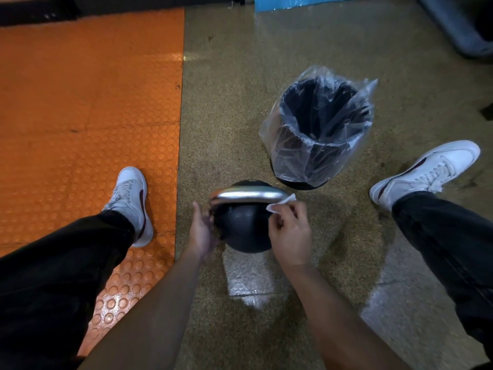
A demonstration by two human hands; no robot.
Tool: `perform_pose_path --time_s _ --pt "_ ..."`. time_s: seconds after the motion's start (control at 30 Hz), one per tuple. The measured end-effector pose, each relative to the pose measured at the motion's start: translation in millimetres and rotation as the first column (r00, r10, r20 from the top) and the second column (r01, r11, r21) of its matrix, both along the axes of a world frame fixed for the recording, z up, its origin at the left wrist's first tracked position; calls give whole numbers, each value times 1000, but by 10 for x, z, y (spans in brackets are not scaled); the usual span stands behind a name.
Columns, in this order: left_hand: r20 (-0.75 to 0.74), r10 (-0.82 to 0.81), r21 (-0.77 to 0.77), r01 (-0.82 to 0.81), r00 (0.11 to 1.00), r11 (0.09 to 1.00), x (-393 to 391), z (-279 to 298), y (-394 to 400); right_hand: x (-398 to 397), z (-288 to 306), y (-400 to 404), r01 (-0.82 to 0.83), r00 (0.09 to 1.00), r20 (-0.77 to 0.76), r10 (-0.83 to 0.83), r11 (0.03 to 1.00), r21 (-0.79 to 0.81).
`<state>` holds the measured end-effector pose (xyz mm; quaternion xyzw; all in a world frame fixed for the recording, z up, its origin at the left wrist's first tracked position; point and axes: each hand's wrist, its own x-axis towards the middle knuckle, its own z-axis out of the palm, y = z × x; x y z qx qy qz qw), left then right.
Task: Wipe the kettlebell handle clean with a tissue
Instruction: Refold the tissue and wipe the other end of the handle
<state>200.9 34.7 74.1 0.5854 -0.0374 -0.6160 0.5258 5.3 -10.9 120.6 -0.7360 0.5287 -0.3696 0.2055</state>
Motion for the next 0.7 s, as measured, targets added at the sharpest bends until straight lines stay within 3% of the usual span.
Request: perform_pose_path --time_s 0.07,0.17,0.23,0.37,0.53,0.63,0.7 --pt "6 4 9 -4 1000 1000 3 3 5 -23 70 -38 3 999 40 -1 998 -56" --pt "9 -9 12 9 1000 1000 4 -23 27 83 145 -74 -139 990 -32 135 978 -158" --pt "3 -6 9 6 1000 1000 15 -21 25 100 78 -56 -169 983 -86 160 978 -119" --pt "-13 9 -8 -9 1000 1000 -5 15 3 -53 2 -52 -33 999 -39 31 998 -46" --pt "-10 16 10 -16 1000 1000 -14 10 -5 137 121 -34 -194 977 -107 182 974 -114" --pt "-19 9 1 -9 1000 1000 19 -7 -4 0 -28 -24 -84 993 -77 85 996 16" --pt "-14 8 -1 -8 1000 1000 18 -8 -4 -116 -38 -64 -21 999 -35 21 1000 3"
